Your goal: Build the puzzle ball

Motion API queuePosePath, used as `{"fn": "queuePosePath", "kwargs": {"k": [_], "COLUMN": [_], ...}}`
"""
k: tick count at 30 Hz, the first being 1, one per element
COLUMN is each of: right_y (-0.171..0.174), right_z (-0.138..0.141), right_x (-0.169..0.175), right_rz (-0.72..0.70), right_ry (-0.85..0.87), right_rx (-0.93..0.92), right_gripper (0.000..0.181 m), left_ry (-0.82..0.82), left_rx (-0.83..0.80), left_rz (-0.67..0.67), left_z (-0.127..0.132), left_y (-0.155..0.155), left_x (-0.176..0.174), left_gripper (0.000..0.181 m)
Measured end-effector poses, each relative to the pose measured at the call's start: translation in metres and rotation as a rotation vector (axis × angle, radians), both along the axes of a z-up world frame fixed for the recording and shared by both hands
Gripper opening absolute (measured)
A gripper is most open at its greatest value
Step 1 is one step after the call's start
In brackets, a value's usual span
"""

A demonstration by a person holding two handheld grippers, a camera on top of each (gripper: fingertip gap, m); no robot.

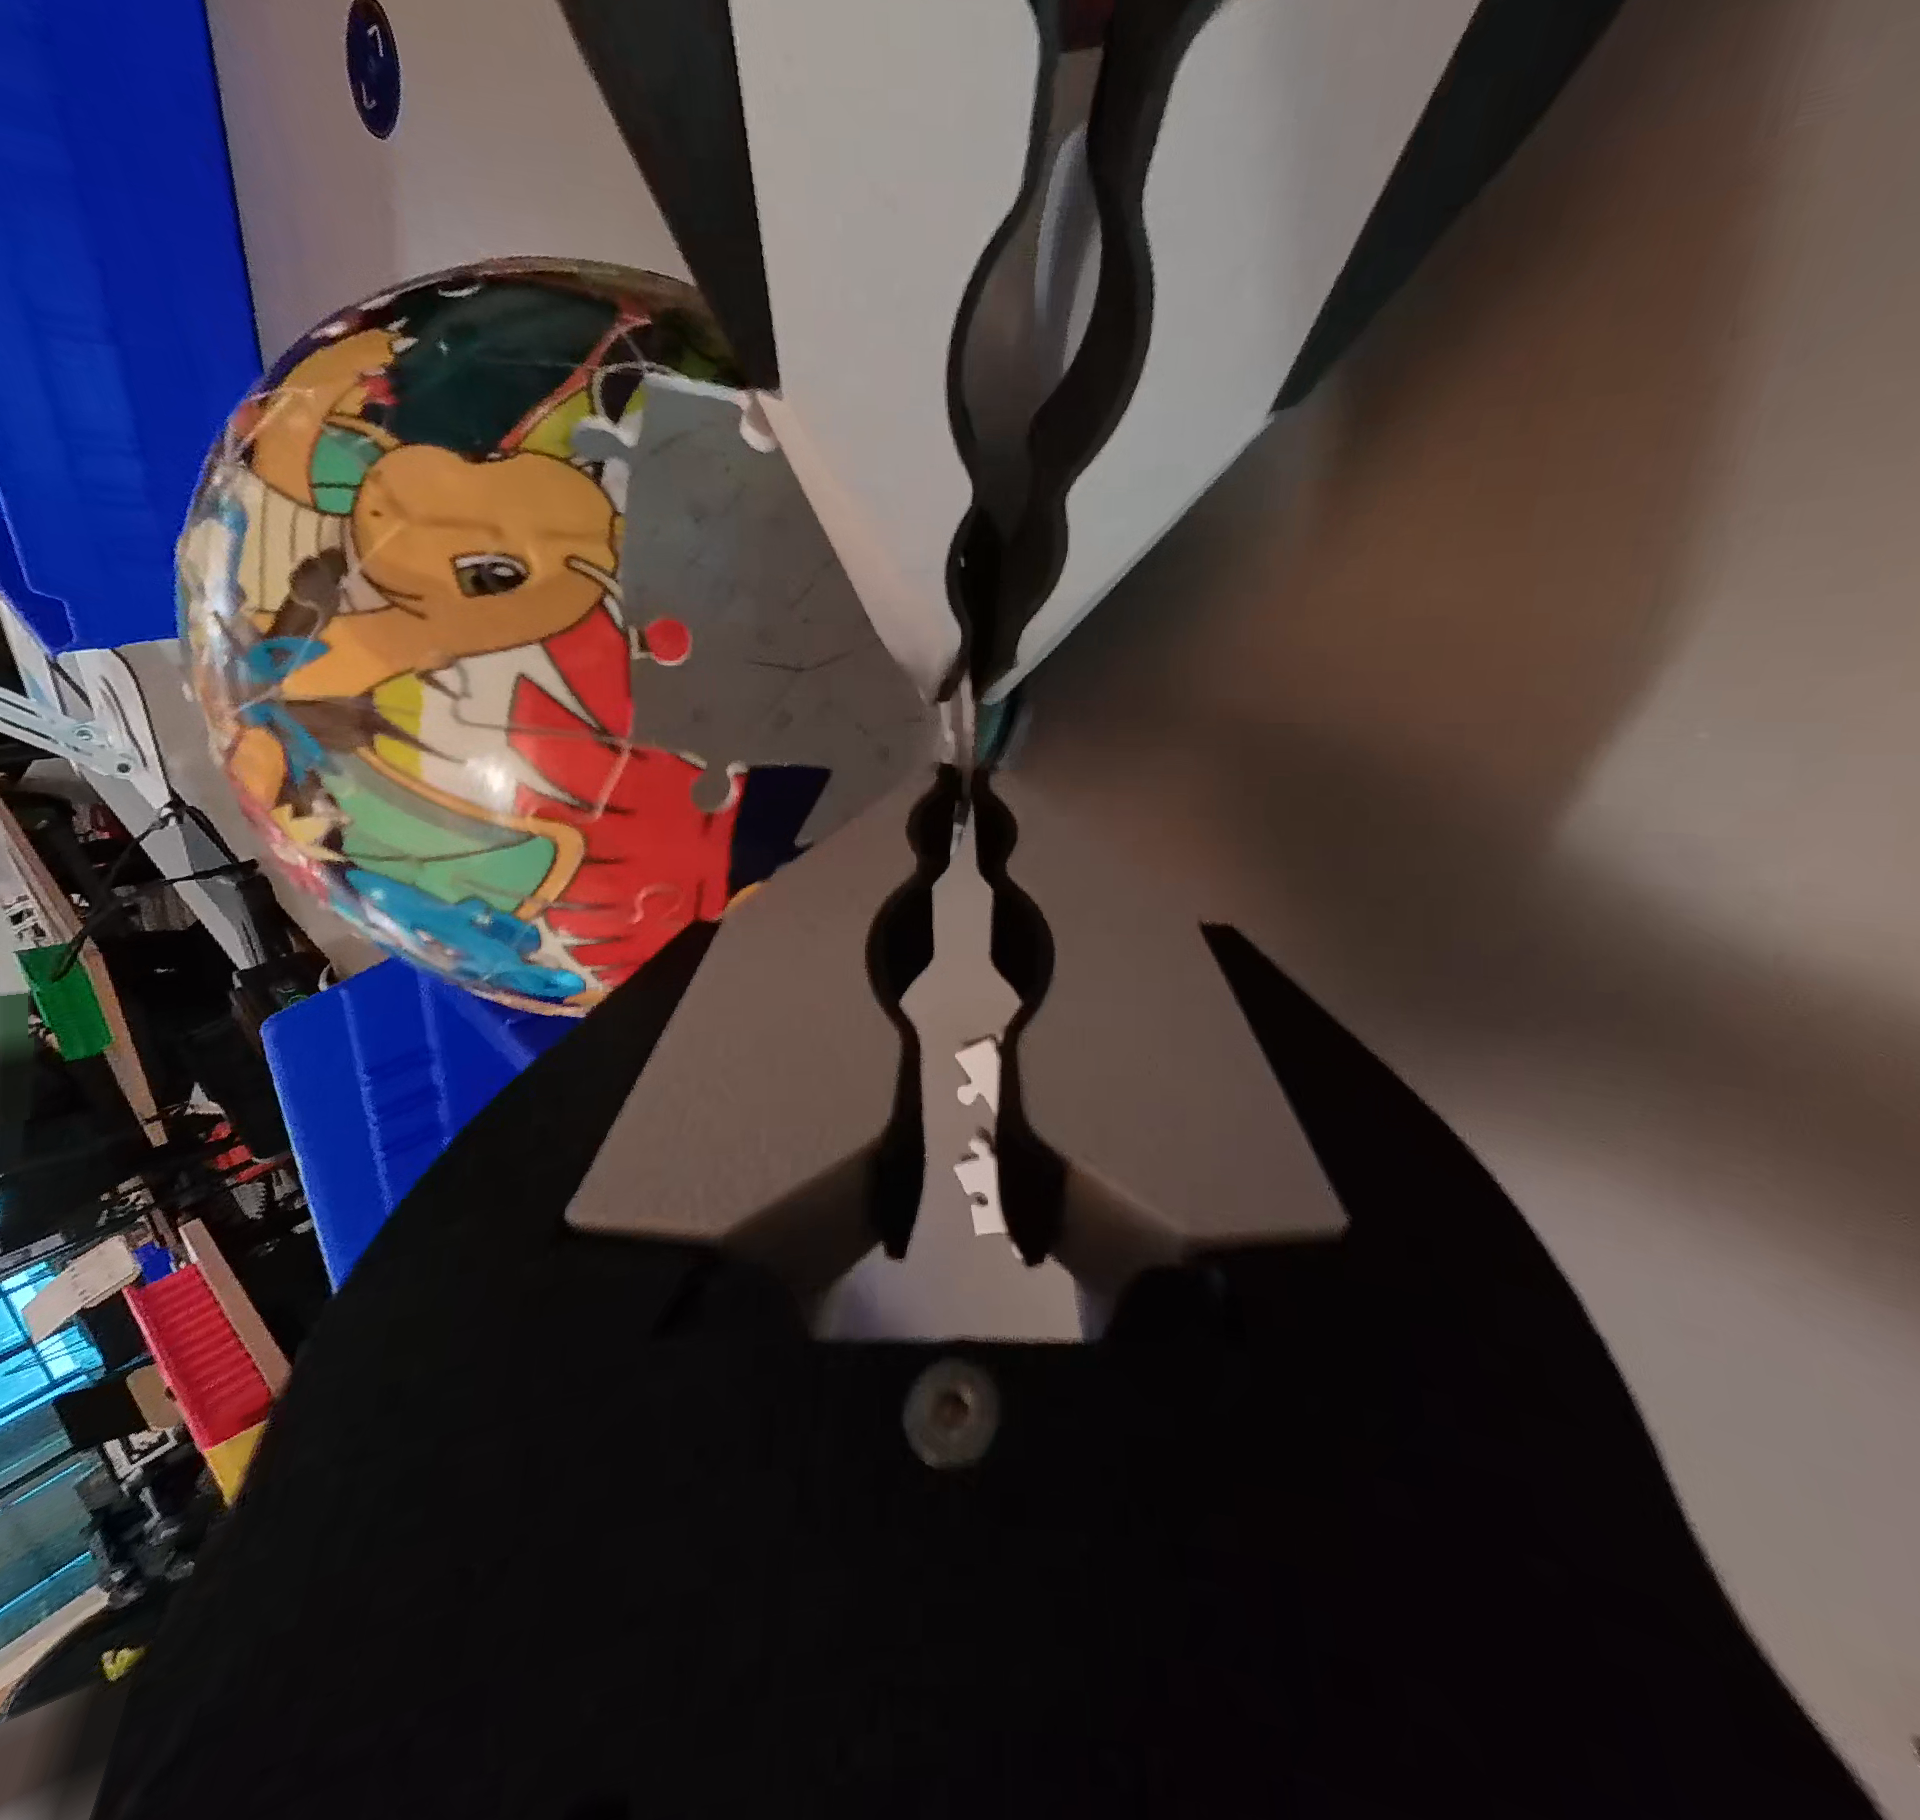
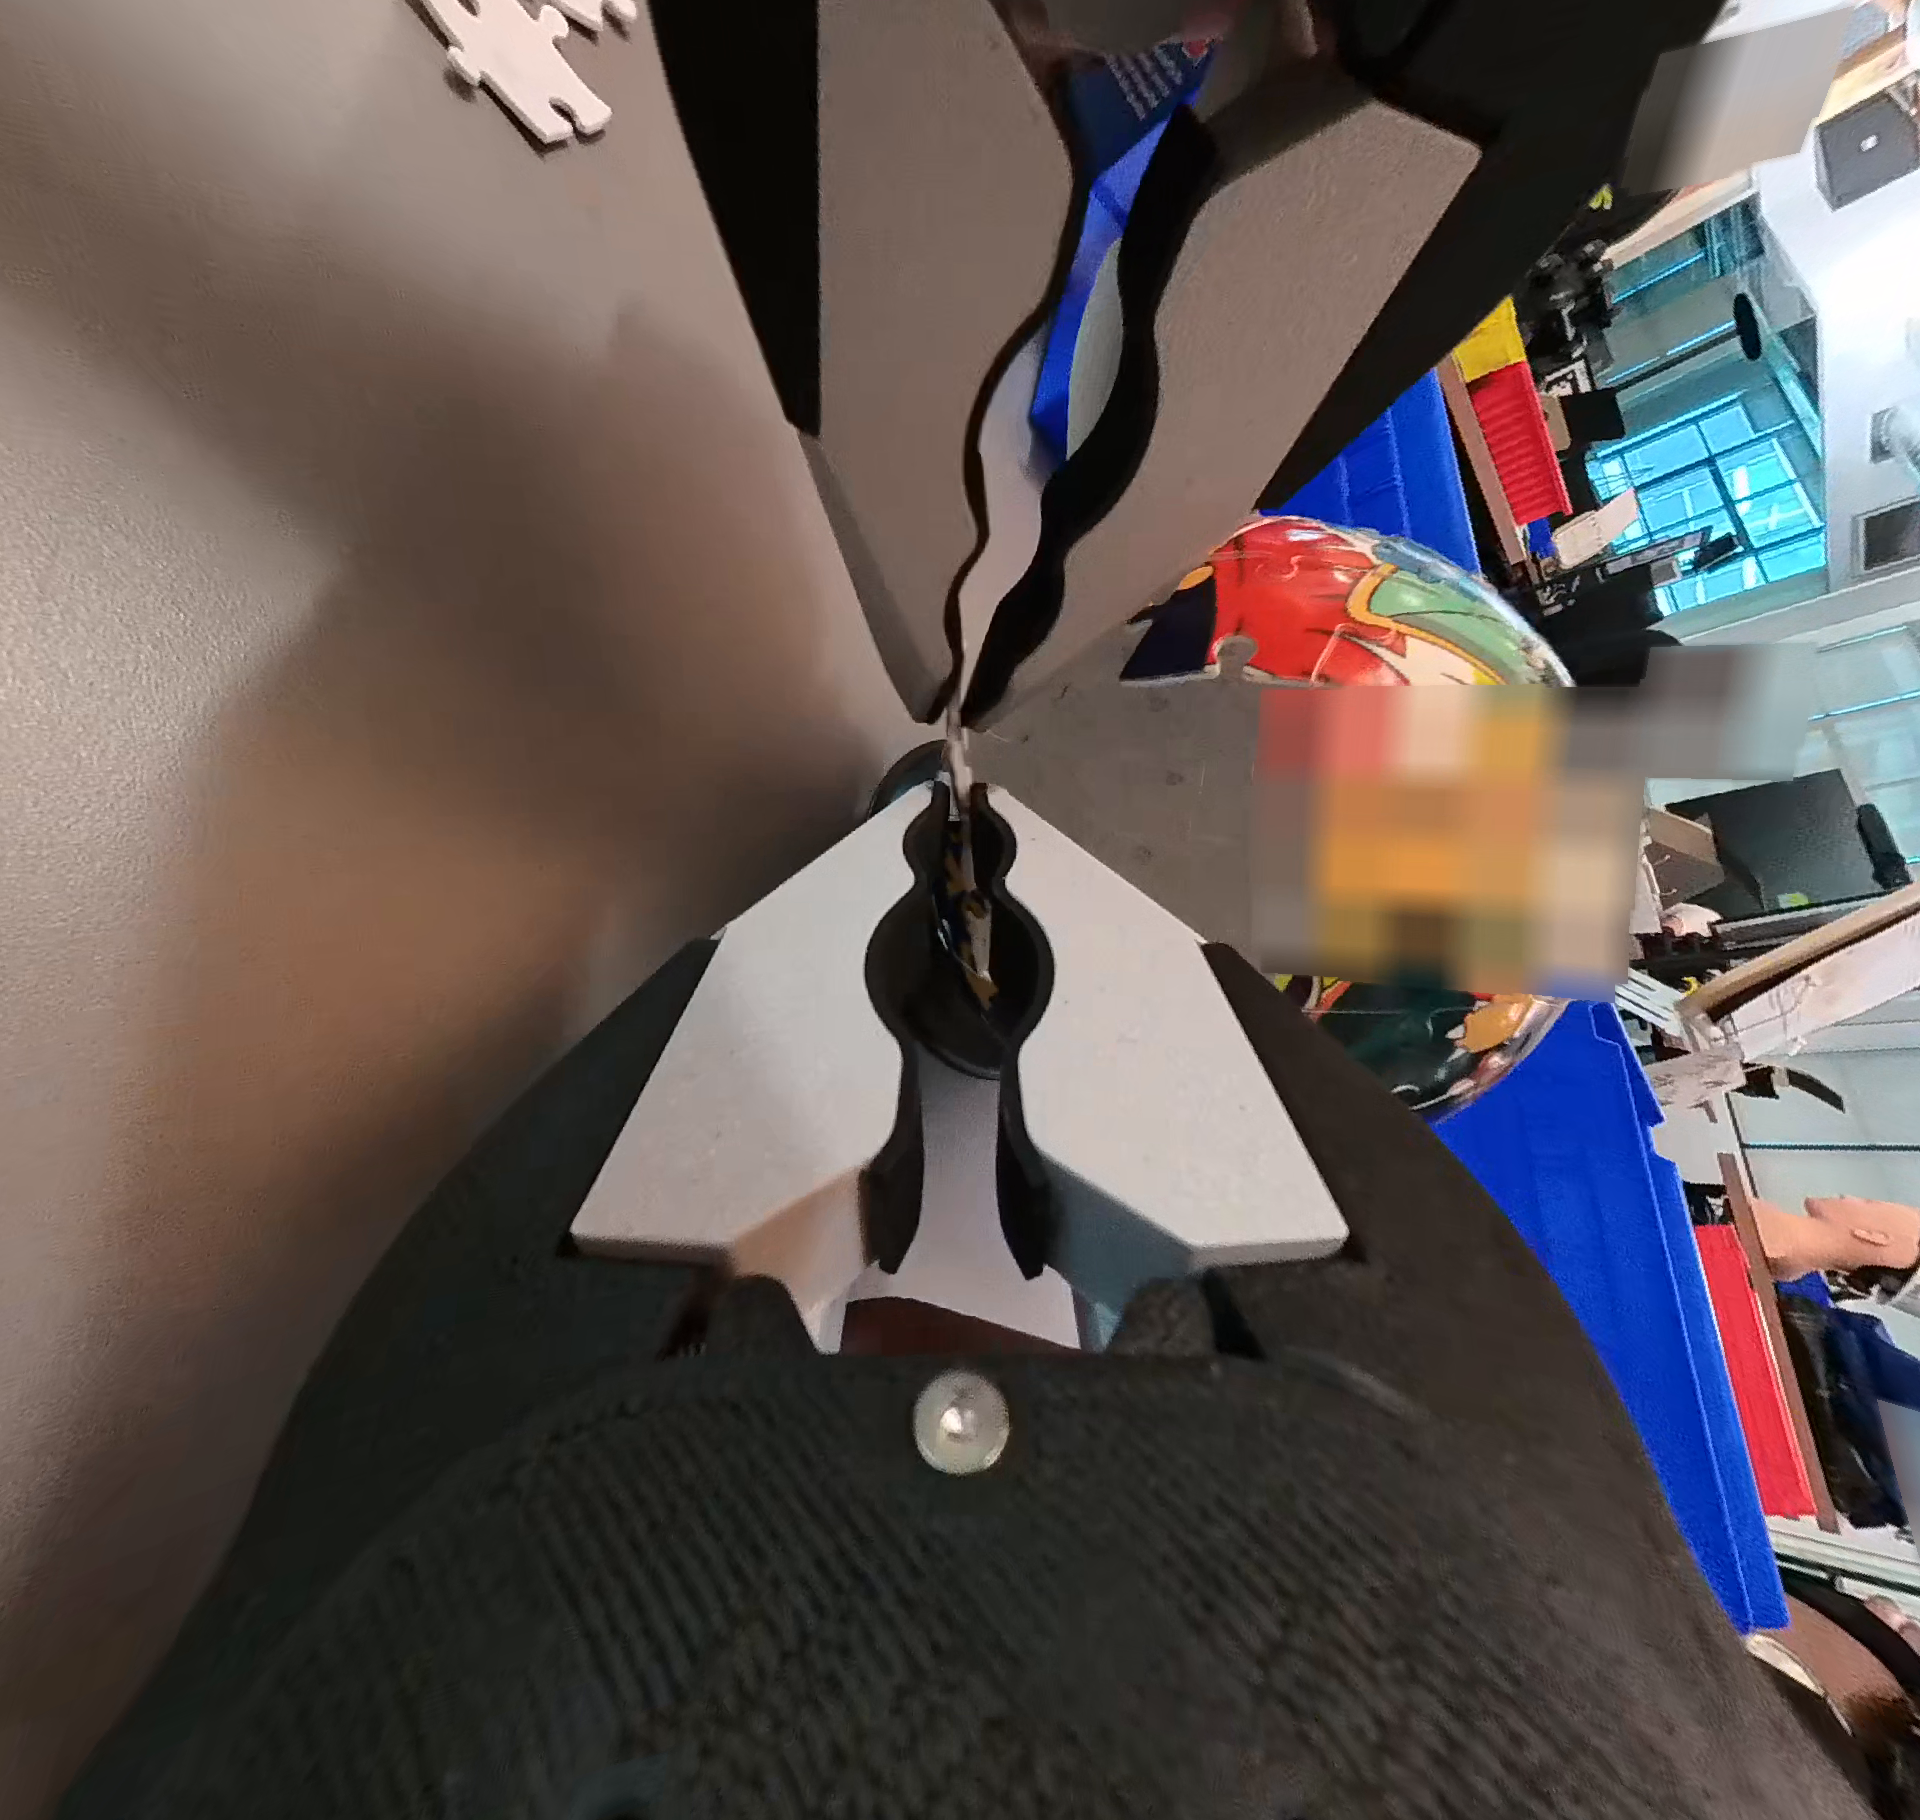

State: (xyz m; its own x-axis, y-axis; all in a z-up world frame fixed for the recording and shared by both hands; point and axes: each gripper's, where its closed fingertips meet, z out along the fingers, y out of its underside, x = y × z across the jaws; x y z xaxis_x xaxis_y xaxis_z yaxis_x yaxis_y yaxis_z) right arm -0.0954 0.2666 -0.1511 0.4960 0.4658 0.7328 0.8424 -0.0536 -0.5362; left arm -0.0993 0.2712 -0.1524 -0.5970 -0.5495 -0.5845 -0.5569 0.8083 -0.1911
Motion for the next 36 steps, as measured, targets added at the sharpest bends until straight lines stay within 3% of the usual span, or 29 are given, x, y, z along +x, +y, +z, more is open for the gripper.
{"fn": "queuePosePath", "kwargs": {"k": [3, 7, 13, 27, 34, 36], "right_y": [0.000, -0.003, 0.000, 0.001, -0.002, 0.000], "right_z": [0.000, -0.004, 0.004, 0.003, 0.006, 0.009], "right_x": [0.000, -0.004, -0.001, -0.001, -0.006, -0.003], "right_rz": [0.011, 0.041, 0.018, -0.047, 0.006, -0.014], "right_ry": [-0.029, -0.080, -0.049, 0.100, 0.025, 0.007], "right_rx": [0.024, 0.033, 0.047, -0.056, 0.023, 0.055], "right_gripper": [0.002, 0.022, 0.002, 0.000, 0.011, 0.001], "left_ry": [-0.005, -0.009, -0.002, -0.026, -0.027, -0.031], "left_rx": [-0.005, 0.007, -0.010, 0.037, 0.015, 0.015], "left_rz": [-0.013, -0.052, -0.088, -0.052, -0.081, -0.081], "left_z": [0.000, 0.001, 0.000, 0.000, -0.001, -0.001], "left_y": [0.000, 0.000, 0.000, 0.005, 0.003, 0.004], "left_x": [0.001, 0.000, 0.001, 0.005, 0.006, 0.007], "left_gripper": [0.000, 0.000, 0.000, 0.001, 0.000, 0.000]}}
